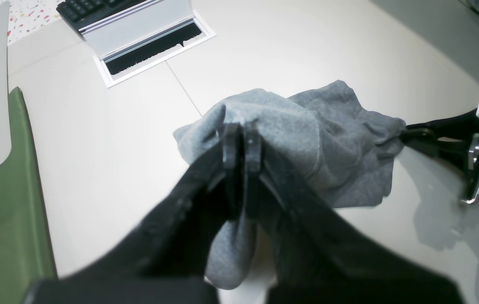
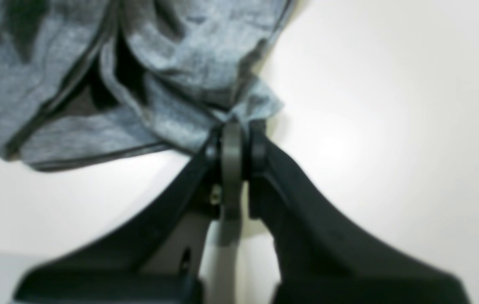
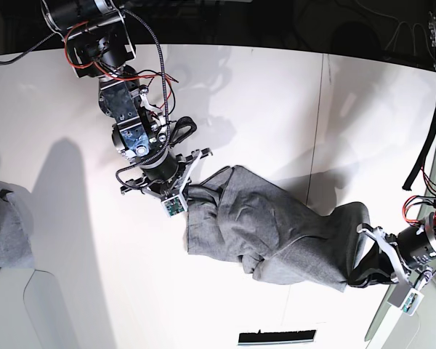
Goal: Layout the t-shirt on the table in an organized manner, then fold the t-shirt properly
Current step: 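Lift and pull the shirt apart, stretching it between both grippers, then release the shirt and regrasp a bunched fold with the right gripper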
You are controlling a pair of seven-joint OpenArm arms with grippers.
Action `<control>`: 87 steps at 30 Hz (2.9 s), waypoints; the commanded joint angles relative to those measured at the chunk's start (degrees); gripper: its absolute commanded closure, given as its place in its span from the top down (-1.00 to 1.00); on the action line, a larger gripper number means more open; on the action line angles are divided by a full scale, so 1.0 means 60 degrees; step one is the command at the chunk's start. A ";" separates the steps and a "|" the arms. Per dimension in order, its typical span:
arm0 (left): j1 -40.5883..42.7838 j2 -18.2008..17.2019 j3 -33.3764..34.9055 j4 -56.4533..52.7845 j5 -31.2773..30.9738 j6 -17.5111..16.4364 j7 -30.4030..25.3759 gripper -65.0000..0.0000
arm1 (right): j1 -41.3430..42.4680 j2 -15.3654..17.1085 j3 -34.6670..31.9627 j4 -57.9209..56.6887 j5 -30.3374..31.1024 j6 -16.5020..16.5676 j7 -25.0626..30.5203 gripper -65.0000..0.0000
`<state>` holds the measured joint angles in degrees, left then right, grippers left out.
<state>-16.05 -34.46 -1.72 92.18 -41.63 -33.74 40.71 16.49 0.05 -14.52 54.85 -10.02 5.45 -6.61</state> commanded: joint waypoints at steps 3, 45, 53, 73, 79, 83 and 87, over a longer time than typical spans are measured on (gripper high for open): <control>-0.0302 -0.0484 -0.0109 0.0160 -0.0168 0.0007 -0.0244 -1.00 | 0.0415 0.0149 0.0091 0.0350 -0.0306 -0.0827 0.0055 -1.00; 0.3996 -0.0871 -0.2211 0.0142 -0.5701 -0.1044 0.2856 -0.08 | -0.2390 0.1370 0.3045 0.4754 0.2805 -0.0463 -0.1625 -0.25; 0.3996 -0.0874 -0.2211 0.0142 -0.5351 -0.1044 0.2787 -0.08 | -0.1563 -0.0186 0.2255 0.4324 0.3883 0.1424 -0.1588 -0.01; 0.4000 -0.0871 -0.2211 -0.1147 -0.3767 -0.1044 0.1577 -0.08 | 0.0765 -0.1461 -0.0514 0.0419 0.2240 0.1461 0.0707 -1.00; 0.4000 -0.0871 -0.2211 -0.1523 -0.3759 -0.1044 0.1570 -0.08 | 0.0761 -0.1435 -0.0382 0.2863 0.2095 0.1450 -0.1107 -1.00; 0.4000 -0.0871 -0.2211 -0.1523 -0.3763 -0.1044 0.1566 -0.08 | 0.0707 -0.1402 0.0182 0.4914 0.2098 0.1453 -0.2976 -1.00; 0.3996 -0.0871 -0.2211 -0.1523 -0.3770 -0.1044 0.1545 -0.08 | 0.0539 -0.0951 0.0973 0.6579 0.2175 0.1366 -0.4178 -1.00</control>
<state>8.69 -38.39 -14.33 82.37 -63.05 -39.68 51.11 18.61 -5.52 -8.82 93.45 2.94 13.82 -33.15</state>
